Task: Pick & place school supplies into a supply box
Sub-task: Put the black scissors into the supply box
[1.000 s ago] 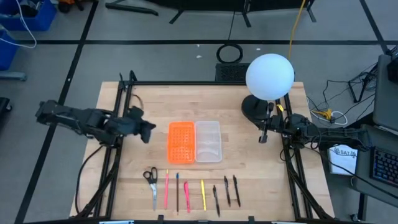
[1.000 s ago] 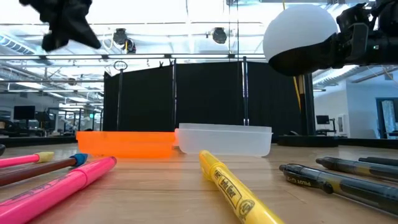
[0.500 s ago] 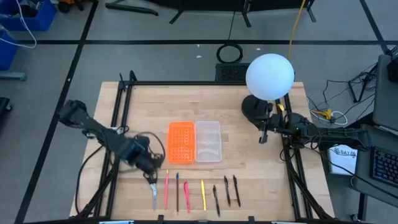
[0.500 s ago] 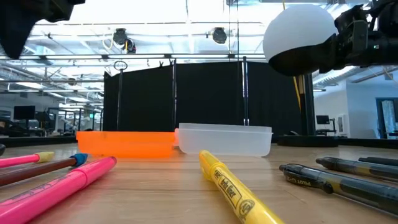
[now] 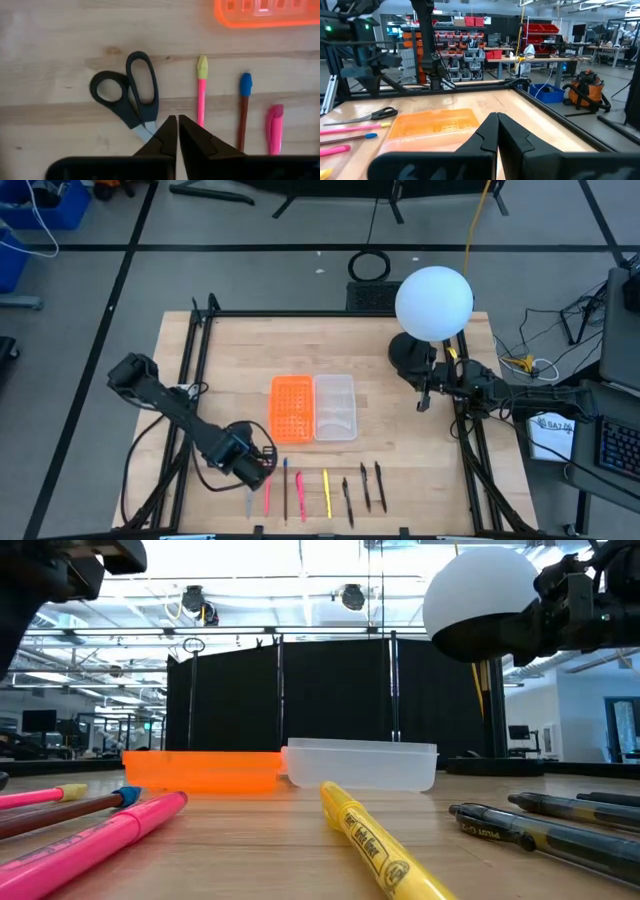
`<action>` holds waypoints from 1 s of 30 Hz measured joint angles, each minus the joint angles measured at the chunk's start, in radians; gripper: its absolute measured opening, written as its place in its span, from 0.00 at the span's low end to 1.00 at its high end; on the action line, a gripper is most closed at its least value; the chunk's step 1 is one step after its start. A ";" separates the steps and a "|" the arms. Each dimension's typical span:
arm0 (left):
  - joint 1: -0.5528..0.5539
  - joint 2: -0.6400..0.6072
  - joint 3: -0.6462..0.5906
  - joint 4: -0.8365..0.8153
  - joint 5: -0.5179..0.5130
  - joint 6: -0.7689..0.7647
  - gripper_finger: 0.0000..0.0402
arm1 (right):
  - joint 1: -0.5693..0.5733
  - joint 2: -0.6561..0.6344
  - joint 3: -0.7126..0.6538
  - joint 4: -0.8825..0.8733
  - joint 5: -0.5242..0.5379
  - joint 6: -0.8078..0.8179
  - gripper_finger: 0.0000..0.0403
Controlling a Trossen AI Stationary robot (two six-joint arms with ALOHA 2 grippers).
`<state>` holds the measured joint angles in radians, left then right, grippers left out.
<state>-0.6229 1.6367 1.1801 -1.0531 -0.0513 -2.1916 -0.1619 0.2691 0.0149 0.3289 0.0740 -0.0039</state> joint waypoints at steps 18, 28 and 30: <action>0.002 0.111 0.000 -0.045 0.089 -0.113 0.45 | 0.000 0.000 0.000 0.064 -0.027 -0.007 0.00; 0.002 0.159 -0.001 -0.054 0.106 -0.090 0.45 | 0.000 0.000 0.000 0.064 -0.026 -0.007 0.00; 0.002 0.160 -0.003 -0.058 0.105 -0.091 0.45 | 0.000 0.000 0.000 0.064 -0.027 -0.007 0.00</action>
<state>-0.6205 1.7966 1.1770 -1.1109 0.0540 -2.2822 -0.1616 0.2695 0.0148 0.3931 0.0473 -0.0109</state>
